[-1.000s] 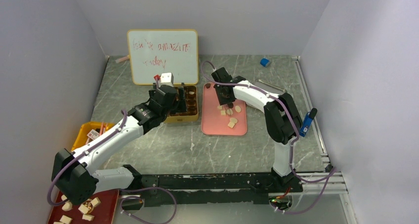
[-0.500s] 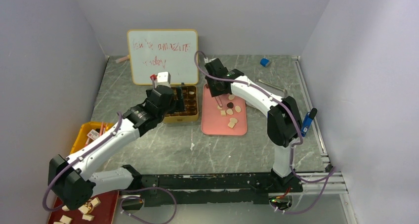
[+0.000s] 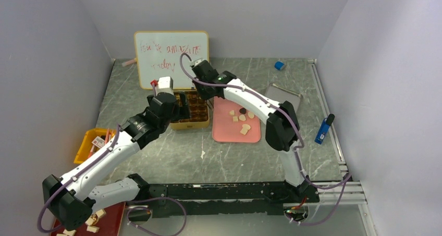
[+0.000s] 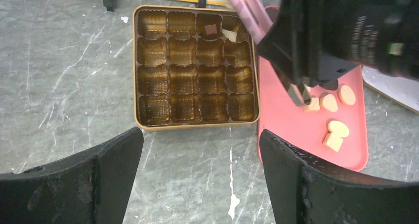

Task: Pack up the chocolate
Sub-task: Pick up the fake chocolate from the plate, then place the fake chocolate in the packing box.

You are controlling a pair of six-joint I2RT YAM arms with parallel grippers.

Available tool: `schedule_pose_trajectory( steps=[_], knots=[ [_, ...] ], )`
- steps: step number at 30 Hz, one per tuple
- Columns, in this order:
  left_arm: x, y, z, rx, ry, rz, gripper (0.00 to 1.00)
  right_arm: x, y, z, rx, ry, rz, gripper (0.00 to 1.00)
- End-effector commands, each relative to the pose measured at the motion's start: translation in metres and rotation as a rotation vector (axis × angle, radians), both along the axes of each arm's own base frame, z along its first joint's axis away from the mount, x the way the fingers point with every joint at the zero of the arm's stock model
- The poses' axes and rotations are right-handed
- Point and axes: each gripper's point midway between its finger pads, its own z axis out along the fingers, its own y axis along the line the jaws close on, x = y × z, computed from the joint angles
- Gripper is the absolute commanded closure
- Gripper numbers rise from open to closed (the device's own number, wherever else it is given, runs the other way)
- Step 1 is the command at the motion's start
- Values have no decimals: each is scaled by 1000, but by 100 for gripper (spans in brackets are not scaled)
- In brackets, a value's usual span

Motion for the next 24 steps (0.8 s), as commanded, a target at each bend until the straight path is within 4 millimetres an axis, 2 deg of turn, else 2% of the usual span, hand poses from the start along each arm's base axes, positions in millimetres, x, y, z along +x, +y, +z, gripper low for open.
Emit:
schedule_pose_trajectory(
  steps=[1, 12, 24],
  knots=[
    [-3, 10, 8, -3, -23, 34, 8, 2, 24, 11, 20, -24, 51, 98],
    [-8, 14, 6, -8, -20, 36, 8, 0, 60, -2, 30, -14, 110, 98],
    [-8, 14, 4, -7, -16, 38, 8, -9, 76, -13, 18, 1, 148, 98]
  ],
)
